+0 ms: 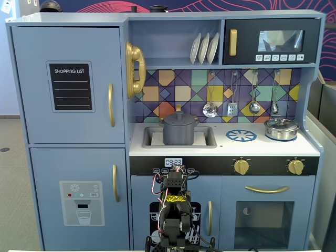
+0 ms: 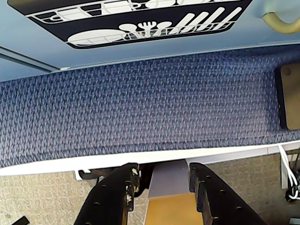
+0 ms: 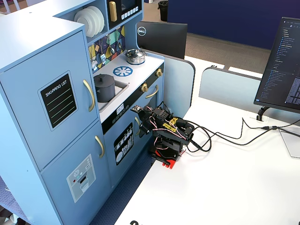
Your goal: Take off the lid from the gray recipient and place it on the counter
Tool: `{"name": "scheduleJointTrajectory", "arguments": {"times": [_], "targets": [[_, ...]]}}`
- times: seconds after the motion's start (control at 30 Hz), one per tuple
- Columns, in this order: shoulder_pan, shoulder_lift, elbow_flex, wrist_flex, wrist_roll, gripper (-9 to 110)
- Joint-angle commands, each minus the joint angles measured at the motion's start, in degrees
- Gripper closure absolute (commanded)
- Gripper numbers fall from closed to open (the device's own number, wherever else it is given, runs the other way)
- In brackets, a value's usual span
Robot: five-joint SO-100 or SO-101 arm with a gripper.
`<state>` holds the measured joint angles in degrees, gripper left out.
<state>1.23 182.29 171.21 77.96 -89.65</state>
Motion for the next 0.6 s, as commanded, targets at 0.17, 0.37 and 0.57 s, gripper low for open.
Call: {"name": "scheduleJointTrajectory", "arguments": {"times": [0.17,0.37,0.57], "targets": [[1.4,-0.1,0.8,9.8,0.8,101],[1.4,-0.1,0.8,8.4,0.4,101],[0.0,-0.8,-7.6,-5.3,9.1,101]]}}
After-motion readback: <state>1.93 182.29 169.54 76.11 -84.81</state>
